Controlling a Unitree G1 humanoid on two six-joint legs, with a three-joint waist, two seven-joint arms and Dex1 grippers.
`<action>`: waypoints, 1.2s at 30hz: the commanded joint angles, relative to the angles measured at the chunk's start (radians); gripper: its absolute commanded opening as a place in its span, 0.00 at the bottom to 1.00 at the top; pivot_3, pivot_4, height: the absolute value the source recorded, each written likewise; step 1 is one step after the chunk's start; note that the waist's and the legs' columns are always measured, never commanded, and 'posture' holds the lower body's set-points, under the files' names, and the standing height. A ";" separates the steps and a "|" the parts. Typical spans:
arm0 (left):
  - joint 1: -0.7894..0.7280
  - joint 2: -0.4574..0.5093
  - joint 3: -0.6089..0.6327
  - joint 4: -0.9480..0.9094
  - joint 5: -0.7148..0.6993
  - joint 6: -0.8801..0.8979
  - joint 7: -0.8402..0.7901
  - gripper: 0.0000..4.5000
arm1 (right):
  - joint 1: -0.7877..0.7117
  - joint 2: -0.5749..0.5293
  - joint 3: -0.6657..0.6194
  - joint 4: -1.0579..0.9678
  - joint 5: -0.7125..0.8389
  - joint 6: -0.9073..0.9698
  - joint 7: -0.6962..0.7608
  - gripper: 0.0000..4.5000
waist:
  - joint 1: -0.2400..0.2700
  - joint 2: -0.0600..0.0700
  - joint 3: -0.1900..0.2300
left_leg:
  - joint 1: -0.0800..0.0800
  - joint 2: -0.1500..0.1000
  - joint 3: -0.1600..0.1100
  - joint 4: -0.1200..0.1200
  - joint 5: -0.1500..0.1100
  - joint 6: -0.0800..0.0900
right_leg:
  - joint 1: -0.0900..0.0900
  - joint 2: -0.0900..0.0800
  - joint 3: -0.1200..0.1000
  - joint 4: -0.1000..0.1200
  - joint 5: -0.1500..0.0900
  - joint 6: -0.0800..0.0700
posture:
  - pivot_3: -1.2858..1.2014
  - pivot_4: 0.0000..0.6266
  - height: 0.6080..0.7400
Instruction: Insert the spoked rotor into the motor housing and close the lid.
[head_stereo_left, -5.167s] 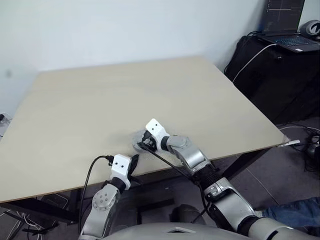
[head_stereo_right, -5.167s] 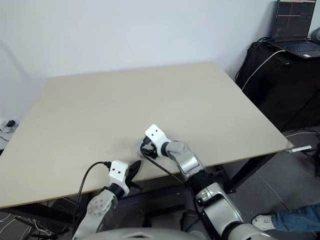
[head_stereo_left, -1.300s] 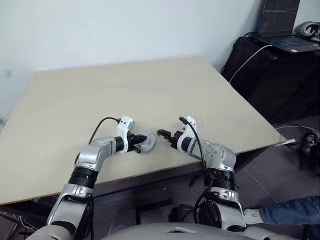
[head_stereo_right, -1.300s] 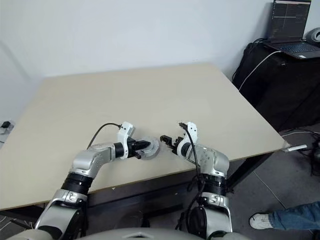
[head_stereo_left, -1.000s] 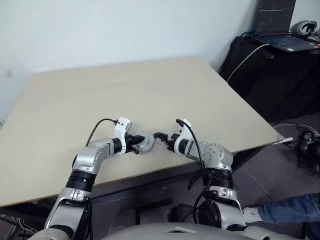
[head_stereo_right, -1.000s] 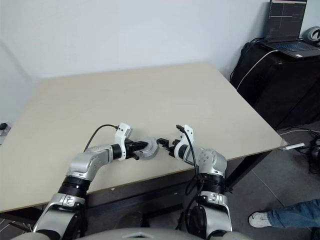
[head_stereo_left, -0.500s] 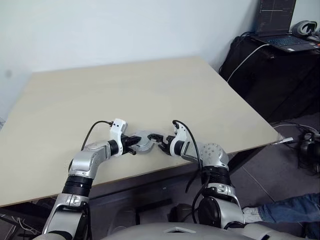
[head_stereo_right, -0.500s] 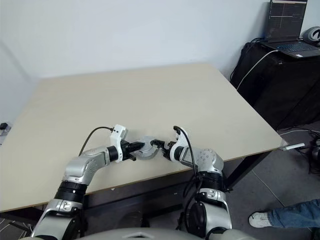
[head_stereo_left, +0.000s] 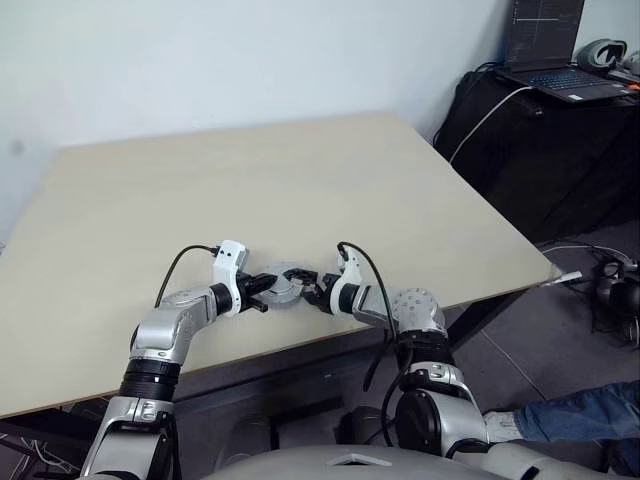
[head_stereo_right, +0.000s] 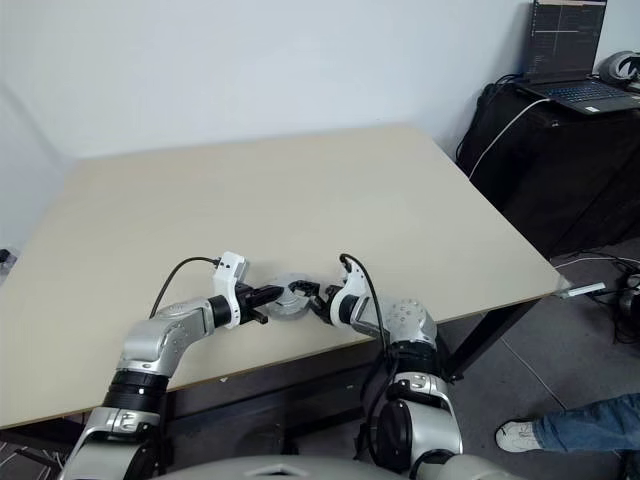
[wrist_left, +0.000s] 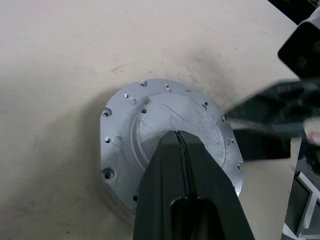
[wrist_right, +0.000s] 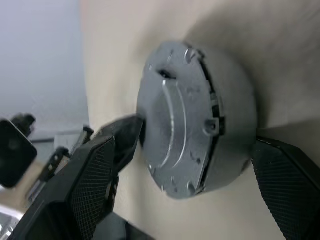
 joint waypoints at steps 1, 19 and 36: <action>0.011 0.006 0.004 -0.015 -0.004 0.015 0.012 0.00 | -0.056 0.105 0.013 -0.008 0.053 0.004 0.024 0.99 | 0.000 0.000 0.000 | 0.000 0.000 0.000 0.000 0.000 0.000 | 0.000 0.000 0.000 0.000 0.000 0.000 | 0.52 0.00 1.00; 0.012 -0.006 0.003 -0.007 0.000 0.006 0.017 0.00 | -0.035 0.057 -0.009 0.002 0.141 0.026 0.037 0.59 | 0.002 0.000 0.000 | 0.000 0.000 0.000 0.000 0.000 0.000 | -0.001 0.000 0.000 0.000 0.000 0.000 | 0.52 0.00 1.00; 0.020 -0.013 0.004 -0.006 0.002 0.002 0.022 0.00 | 0.018 0.035 -0.042 -0.003 0.103 -0.008 -0.054 0.28 | 0.006 0.002 -0.001 | 0.000 0.000 0.000 0.000 0.000 0.000 | 0.000 -0.001 0.000 0.000 0.000 0.000 | 0.52 0.00 1.00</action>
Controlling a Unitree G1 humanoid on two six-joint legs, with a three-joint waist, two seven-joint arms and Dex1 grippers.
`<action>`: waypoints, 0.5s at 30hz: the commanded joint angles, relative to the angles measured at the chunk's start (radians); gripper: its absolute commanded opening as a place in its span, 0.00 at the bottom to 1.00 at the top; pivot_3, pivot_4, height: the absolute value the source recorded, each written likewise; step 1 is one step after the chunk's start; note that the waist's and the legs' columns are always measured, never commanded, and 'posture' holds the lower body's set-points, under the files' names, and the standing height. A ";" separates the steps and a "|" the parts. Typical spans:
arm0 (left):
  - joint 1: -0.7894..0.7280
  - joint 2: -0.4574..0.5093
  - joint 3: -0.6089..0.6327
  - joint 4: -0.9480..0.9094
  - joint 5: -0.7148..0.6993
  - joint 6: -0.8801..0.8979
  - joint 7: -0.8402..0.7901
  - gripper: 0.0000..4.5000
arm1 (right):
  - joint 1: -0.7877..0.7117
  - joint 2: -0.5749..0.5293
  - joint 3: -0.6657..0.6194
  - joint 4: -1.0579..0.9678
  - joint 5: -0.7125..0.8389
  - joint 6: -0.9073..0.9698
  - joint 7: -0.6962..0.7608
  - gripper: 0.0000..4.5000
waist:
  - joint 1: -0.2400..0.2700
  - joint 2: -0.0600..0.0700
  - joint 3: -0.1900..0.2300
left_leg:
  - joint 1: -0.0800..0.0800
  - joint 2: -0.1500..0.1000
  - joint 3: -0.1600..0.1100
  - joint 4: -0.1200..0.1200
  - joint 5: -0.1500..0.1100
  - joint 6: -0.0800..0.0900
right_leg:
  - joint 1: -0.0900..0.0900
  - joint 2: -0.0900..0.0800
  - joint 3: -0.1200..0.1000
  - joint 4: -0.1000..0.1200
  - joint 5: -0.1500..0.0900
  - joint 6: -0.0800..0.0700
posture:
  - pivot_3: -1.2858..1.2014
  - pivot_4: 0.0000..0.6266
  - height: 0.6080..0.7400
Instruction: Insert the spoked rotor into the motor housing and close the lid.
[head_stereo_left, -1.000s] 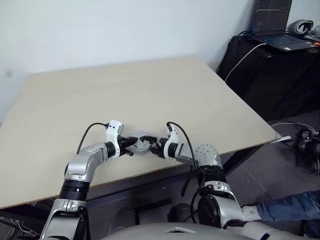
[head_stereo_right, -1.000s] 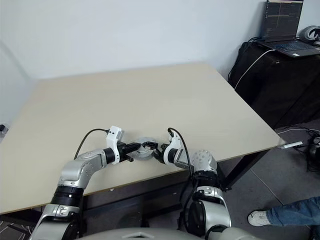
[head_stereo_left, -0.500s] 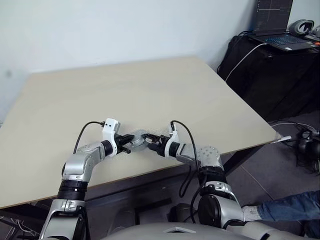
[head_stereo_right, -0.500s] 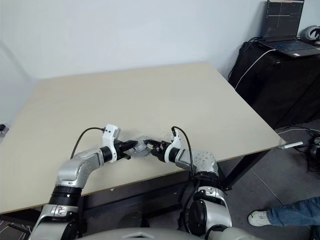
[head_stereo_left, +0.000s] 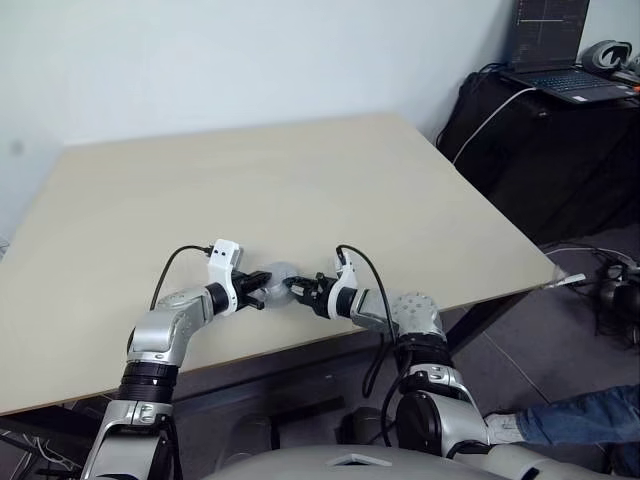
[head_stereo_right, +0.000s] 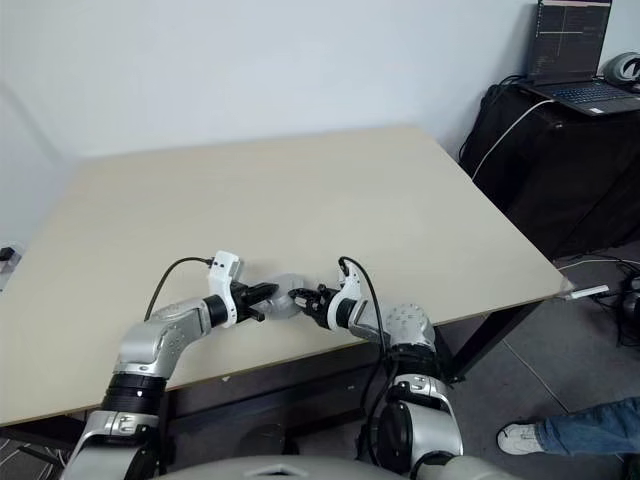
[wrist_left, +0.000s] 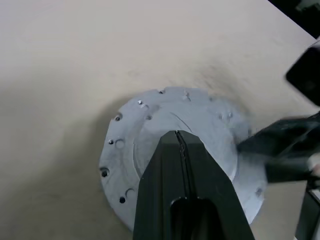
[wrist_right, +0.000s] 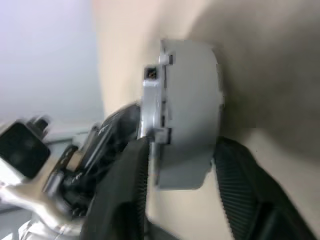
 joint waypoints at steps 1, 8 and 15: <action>0.005 -0.006 -0.022 0.003 0.001 0.010 0.001 0.00 | 0.001 0.036 -0.004 -0.038 0.014 0.002 -0.015 0.27 | 0.001 0.001 0.000 | 0.000 0.000 0.000 0.000 0.000 0.000 | 0.000 0.000 0.000 0.000 0.000 0.000 | 0.52 0.00 1.00; 0.005 -0.008 -0.022 0.006 0.002 0.008 0.002 0.00 | 0.014 0.024 0.016 -0.050 0.004 0.020 -0.024 0.27 | 0.006 0.002 0.000 | 0.000 0.000 0.000 0.000 0.000 0.000 | 0.000 0.000 0.000 0.000 0.000 0.000 | 0.52 0.00 1.00; 0.025 -0.043 0.027 -0.020 -0.017 -0.039 0.040 0.00 | 0.025 0.028 0.016 -0.068 0.007 0.025 -0.017 0.27 | 0.009 0.002 0.000 | 0.000 0.000 0.000 0.000 0.000 0.000 | 0.000 0.000 0.000 -0.001 0.000 0.000 | 0.52 0.00 1.00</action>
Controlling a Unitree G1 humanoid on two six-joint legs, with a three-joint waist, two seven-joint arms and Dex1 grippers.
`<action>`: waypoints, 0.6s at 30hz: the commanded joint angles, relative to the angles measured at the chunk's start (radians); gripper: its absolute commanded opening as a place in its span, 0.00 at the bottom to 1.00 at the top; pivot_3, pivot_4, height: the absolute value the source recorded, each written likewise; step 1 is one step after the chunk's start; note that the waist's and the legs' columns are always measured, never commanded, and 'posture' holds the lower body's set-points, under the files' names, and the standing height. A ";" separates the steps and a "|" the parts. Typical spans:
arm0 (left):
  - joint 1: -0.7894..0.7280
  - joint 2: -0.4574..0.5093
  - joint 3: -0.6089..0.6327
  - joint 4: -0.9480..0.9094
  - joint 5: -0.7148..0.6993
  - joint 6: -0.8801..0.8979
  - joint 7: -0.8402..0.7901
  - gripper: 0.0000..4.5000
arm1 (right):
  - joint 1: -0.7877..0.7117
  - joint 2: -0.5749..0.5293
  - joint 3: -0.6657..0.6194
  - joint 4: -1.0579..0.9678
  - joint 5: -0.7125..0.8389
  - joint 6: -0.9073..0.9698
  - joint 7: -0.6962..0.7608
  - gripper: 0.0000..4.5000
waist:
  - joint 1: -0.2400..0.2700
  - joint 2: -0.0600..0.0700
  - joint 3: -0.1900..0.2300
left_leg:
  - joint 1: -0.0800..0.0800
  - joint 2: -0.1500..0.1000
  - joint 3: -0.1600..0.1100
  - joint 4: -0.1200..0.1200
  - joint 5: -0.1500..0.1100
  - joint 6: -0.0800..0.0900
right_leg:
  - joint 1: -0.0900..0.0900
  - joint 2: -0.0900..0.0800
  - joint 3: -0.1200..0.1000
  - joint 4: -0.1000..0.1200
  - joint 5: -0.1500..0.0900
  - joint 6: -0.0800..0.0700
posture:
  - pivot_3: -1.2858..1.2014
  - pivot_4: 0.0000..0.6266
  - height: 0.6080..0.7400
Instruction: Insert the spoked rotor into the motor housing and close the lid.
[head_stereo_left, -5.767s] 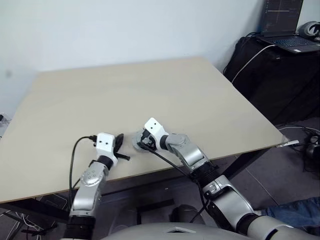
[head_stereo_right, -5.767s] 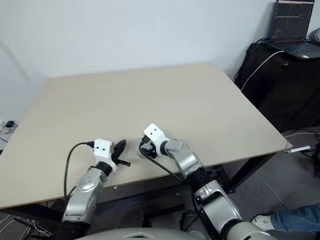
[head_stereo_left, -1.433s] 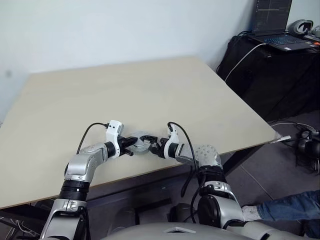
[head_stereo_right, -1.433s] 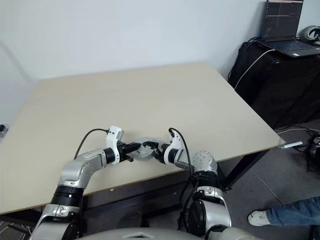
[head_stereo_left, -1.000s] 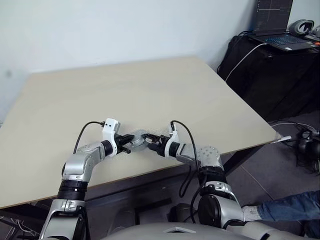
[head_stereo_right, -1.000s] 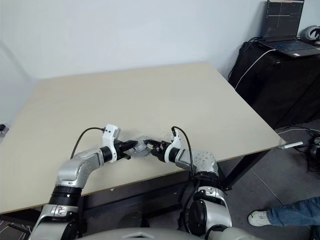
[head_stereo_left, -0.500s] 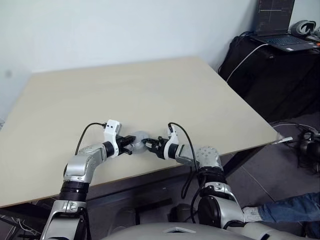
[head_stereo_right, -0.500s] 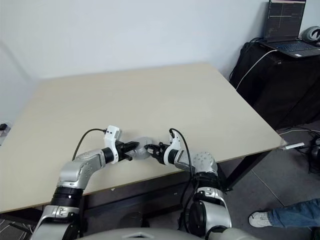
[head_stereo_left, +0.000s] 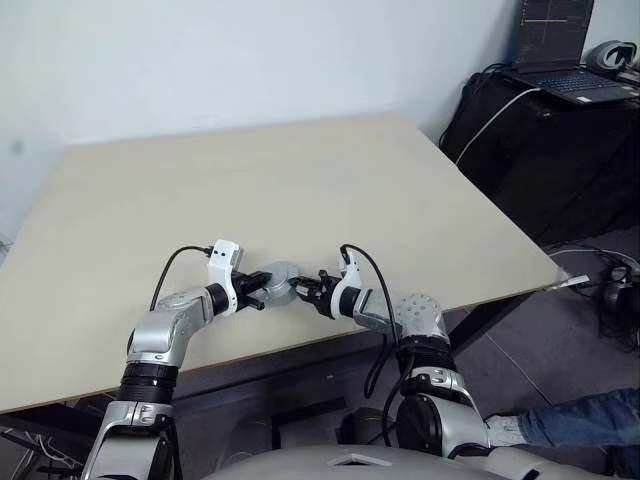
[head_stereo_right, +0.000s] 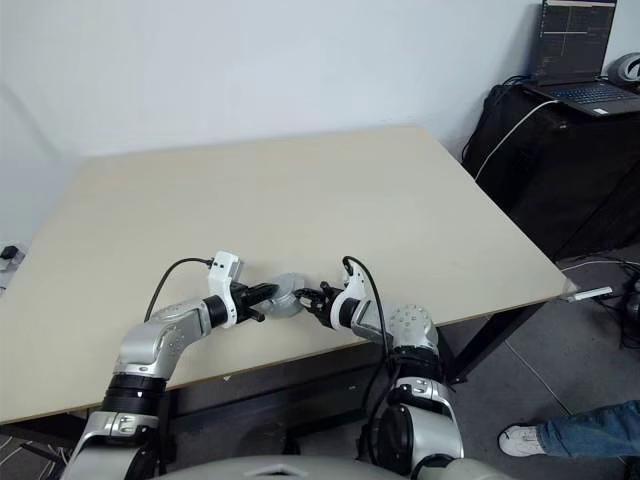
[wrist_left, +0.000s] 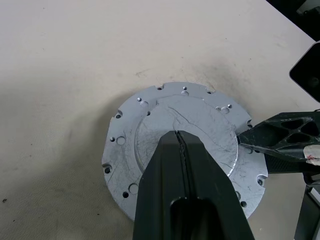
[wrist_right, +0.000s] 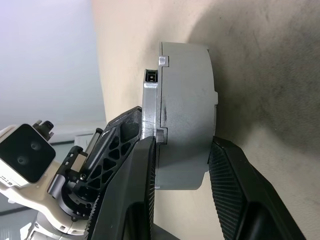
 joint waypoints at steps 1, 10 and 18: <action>0.032 -0.050 0.042 -0.037 -0.025 -0.052 0.052 0.00 | 0.015 0.031 0.007 -0.039 0.007 0.006 -0.005 0.27 | 0.001 0.000 0.000 | 0.000 0.000 0.000 0.000 0.000 0.000 | 0.000 0.000 0.000 0.000 0.000 0.000 | 0.52 0.00 1.00; 0.161 -0.195 0.204 -0.231 -0.132 -0.107 0.234 0.00 | 0.037 0.046 -0.034 -0.067 0.058 -0.006 -0.014 0.27 | 0.006 -0.001 0.002 | -0.007 -0.001 0.000 0.000 -0.001 0.001 | -0.006 -0.001 0.000 -0.001 0.000 0.000 | 0.52 0.00 1.00; 0.388 -0.349 0.276 -0.453 -0.392 -0.016 0.311 0.00 | 0.056 0.057 -0.066 -0.136 0.193 0.019 0.074 0.27 | 0.007 -0.002 0.003 | -0.014 -0.001 0.002 0.000 -0.002 0.002 | -0.012 -0.001 0.001 -0.002 0.000 0.001 | 0.52 0.00 1.00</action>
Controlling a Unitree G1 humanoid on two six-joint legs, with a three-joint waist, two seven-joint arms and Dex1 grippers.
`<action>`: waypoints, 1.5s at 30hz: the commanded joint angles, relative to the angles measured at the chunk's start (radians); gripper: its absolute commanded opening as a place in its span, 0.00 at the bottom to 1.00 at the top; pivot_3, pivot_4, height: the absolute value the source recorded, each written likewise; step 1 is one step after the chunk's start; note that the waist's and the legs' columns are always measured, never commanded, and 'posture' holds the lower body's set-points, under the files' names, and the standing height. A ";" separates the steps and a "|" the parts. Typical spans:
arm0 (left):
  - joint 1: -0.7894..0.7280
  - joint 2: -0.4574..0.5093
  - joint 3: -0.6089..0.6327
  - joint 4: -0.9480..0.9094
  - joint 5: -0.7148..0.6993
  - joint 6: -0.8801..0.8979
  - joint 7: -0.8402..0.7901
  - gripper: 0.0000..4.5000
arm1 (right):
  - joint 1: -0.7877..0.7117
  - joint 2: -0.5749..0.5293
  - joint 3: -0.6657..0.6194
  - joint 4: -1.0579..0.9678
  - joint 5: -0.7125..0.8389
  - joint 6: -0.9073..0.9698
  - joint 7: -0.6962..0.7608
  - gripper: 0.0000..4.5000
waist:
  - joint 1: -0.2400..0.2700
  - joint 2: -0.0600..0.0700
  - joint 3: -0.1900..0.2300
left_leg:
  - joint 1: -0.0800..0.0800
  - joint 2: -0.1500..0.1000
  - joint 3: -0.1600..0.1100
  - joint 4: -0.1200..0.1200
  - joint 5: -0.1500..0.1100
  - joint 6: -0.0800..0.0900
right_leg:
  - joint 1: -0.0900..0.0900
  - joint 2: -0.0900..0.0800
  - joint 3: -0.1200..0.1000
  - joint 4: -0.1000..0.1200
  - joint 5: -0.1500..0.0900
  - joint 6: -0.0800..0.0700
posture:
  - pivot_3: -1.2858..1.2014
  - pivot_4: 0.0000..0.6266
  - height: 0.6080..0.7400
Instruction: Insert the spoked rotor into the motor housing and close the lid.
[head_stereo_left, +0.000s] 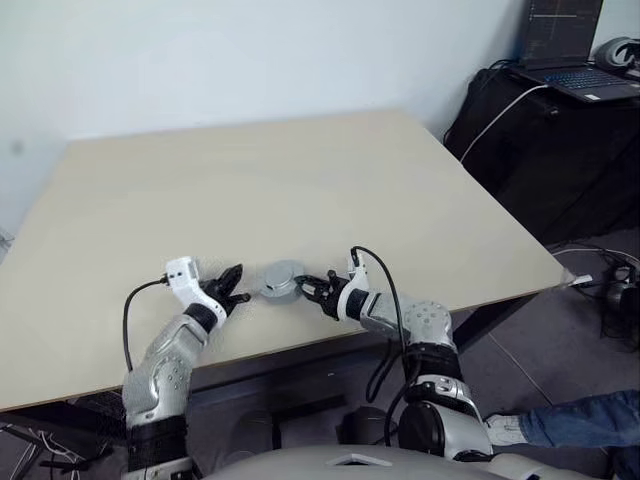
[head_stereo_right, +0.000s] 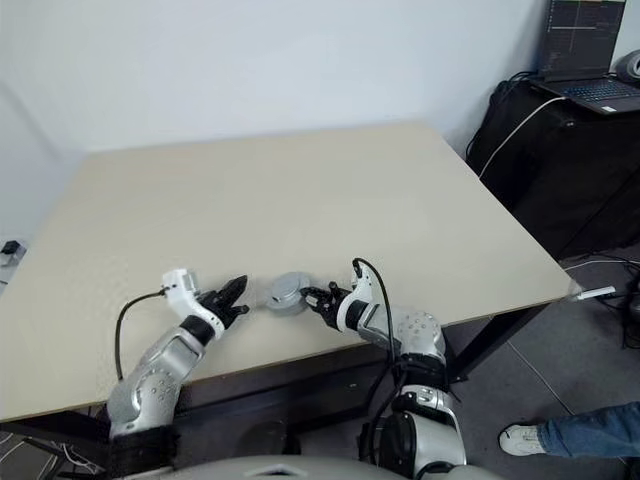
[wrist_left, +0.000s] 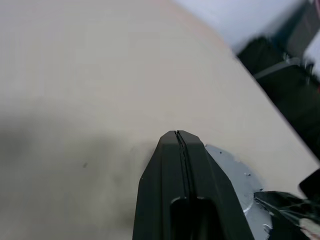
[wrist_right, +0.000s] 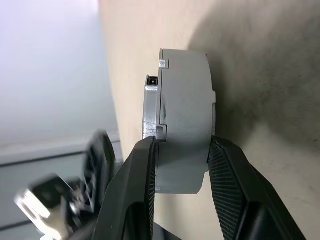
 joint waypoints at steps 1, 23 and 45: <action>0.067 -0.059 0.001 -0.098 -0.157 0.053 0.008 0.00 | -0.008 0.059 -0.006 -0.089 0.113 0.019 0.075 0.27 | 0.000 -0.001 0.003 | -0.001 0.000 0.000 0.001 0.000 0.000 | -0.001 0.000 0.000 0.000 0.000 0.000 | 0.52 0.00 1.00; 0.281 -0.205 -0.235 -0.134 -0.763 -0.111 0.078 0.99 | -0.001 0.020 0.052 -0.178 0.323 0.134 0.051 0.27 | -0.007 -0.001 0.008 | -0.003 0.000 -0.002 0.003 -0.001 0.000 | -0.002 0.001 -0.001 0.001 0.000 0.000 | 0.52 0.00 1.00; 0.255 -0.155 -0.302 -0.084 -0.866 -0.179 0.061 0.86 | 0.084 -0.011 0.077 -0.248 0.398 0.284 -0.035 0.27 | -0.007 -0.001 0.008 | -0.003 0.000 -0.001 0.004 -0.001 0.000 | -0.001 0.001 -0.001 0.001 0.000 0.000 | 0.52 0.00 1.00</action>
